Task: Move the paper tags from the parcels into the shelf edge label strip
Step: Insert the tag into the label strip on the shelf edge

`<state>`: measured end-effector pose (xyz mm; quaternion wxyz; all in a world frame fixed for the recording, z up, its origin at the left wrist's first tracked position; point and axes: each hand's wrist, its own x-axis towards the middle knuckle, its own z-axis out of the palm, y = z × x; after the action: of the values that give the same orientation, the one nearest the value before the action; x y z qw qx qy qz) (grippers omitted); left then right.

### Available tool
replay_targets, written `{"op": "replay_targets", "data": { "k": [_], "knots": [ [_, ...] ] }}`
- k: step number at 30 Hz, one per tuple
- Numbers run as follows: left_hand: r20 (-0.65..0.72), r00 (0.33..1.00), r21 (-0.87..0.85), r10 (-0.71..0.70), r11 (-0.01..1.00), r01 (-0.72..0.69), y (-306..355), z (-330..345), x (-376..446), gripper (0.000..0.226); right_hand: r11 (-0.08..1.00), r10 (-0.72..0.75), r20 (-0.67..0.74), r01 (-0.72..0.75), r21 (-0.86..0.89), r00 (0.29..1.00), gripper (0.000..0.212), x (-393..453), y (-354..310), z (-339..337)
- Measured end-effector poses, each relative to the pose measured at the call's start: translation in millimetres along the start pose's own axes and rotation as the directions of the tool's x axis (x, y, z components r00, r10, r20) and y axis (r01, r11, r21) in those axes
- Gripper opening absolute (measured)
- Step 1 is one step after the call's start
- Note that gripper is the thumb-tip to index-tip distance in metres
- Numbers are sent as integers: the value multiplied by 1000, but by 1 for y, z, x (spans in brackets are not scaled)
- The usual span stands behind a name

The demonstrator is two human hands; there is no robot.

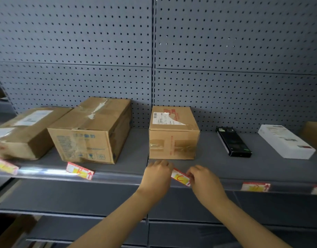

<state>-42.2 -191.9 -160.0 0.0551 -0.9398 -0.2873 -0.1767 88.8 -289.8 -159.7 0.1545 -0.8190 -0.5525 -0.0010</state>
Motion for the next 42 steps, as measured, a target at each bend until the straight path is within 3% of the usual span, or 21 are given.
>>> {"op": "replay_targets", "data": {
  "k": [5,11,19,24,32,38,42],
  "knots": [
    [-18,1000,-23,7,1000,-8,0,4,1,40,999,-42,-13,41,-25,999,16,-1,-4,2],
    [63,998,22,15,1000,-17,-7,12,-10,45,991,-128,-10,128,-36,992,24,0,-9,8],
    [111,992,-15,-59,998,61,-19,21,-16,44,972,-235,-40,234,-35,971,21,5,-13,20],
    [128,989,-71,-68,994,77,-21,20,-17,44,973,-224,-43,221,-66,974,21,7,-15,26],
    [122,991,3,-57,998,57,-22,19,-18,43,984,-174,-66,170,-55,983,18,7,-17,29],
    [85,986,-59,-146,987,151,-34,13,-21,18,986,-165,-138,162,-29,977,23,9,-5,10],
    [88,972,-68,-220,972,226,-45,3,-34,23,987,-162,-151,159,-34,975,23,9,-7,6]
  ]
}}
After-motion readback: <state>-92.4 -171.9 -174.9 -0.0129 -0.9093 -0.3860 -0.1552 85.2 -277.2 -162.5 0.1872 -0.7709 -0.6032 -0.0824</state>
